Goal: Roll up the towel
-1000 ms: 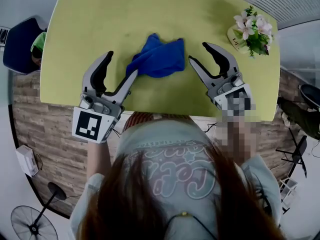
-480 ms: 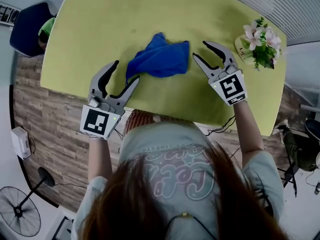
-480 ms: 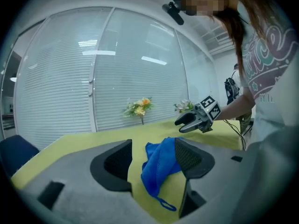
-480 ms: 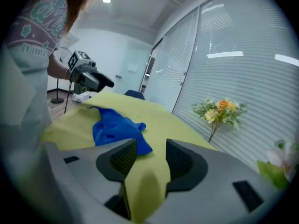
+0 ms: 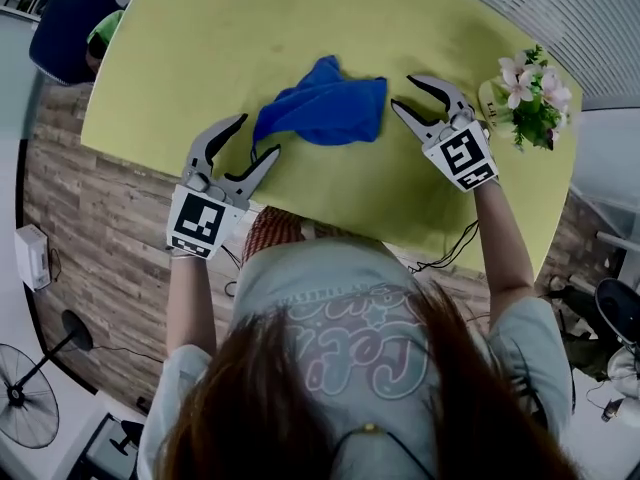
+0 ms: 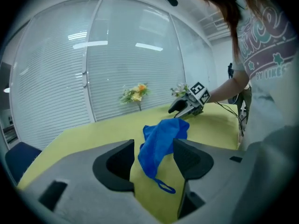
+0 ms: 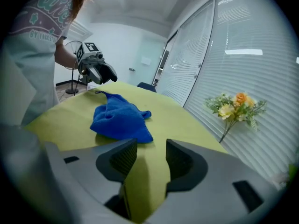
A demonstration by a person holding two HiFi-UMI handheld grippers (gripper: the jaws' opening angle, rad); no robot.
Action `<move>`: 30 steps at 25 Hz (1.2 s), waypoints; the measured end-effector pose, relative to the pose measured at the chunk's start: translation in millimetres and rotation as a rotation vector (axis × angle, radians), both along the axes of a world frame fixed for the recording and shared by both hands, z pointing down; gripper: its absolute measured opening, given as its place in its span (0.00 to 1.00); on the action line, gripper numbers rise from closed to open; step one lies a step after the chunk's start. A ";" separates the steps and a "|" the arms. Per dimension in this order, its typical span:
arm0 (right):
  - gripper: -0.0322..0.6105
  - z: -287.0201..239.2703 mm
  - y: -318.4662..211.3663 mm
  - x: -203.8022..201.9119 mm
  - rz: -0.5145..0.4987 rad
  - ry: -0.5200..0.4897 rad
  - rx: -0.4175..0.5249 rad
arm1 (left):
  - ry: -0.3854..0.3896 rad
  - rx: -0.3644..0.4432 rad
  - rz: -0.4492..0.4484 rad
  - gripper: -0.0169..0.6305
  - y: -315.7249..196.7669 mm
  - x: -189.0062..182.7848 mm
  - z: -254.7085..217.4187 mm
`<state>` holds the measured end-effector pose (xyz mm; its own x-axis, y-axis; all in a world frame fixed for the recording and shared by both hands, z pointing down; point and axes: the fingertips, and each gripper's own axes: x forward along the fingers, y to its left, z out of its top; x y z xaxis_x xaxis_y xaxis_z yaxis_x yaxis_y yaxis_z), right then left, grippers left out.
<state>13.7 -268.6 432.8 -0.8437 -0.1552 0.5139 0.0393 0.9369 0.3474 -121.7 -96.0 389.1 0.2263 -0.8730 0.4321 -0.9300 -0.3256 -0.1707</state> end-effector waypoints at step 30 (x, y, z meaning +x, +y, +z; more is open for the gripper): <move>0.20 23.7 -9.1 -31.8 -0.332 0.290 0.023 | -0.143 -0.283 0.092 0.23 -10.0 -7.3 67.0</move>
